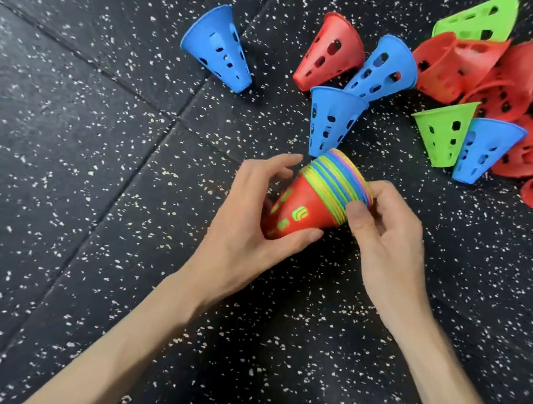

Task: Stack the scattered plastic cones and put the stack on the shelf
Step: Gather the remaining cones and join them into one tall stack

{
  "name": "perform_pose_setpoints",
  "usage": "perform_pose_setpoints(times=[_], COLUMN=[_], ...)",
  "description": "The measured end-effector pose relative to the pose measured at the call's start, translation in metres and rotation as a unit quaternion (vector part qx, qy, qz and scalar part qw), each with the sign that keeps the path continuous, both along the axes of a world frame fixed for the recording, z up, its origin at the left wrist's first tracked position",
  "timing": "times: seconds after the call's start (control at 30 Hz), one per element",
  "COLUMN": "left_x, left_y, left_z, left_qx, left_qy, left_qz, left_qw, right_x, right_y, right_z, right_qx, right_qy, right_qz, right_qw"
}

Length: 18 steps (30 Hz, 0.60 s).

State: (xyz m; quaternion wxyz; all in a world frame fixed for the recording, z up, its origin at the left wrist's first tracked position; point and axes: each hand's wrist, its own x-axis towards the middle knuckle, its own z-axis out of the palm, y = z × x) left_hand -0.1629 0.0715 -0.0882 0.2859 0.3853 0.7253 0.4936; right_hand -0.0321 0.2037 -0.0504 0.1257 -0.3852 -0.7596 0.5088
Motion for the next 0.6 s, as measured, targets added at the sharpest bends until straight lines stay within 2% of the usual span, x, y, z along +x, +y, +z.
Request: perform_pose_setpoints(times=[0.1, 0.27, 0.33, 0.47, 0.6], left_x=[-0.006, -0.015, -0.015, -0.014, -0.009], left_y=[0.0, -0.008, -0.011, -0.017, -0.02], left_z=[0.002, 0.0, -0.001, -0.001, 0.003], left_qx=[-0.002, -0.005, -0.011, -0.017, -0.028], left_qy=[0.034, -0.002, -0.034, -0.063, -0.093], left_qz=[-0.064, -0.049, -0.022, 0.021, 0.041], left_qw=[0.997, 0.999, 0.999, 0.998, 0.994], right_x=[-0.006, -0.018, -0.023, -0.035, -0.049], right_y=[0.001, 0.002, 0.006, 0.027, 0.046], right_z=[-0.003, 0.003, 0.007, 0.008, -0.005], right_qx=[0.011, -0.001, 0.001, 0.063, 0.135], right_qy=[-0.012, 0.0, 0.016, 0.043, -0.019], right_qz=[0.06, 0.101, 0.074, -0.022, 0.021], right_qw=[0.998, 0.995, 0.997, 0.997, 0.99])
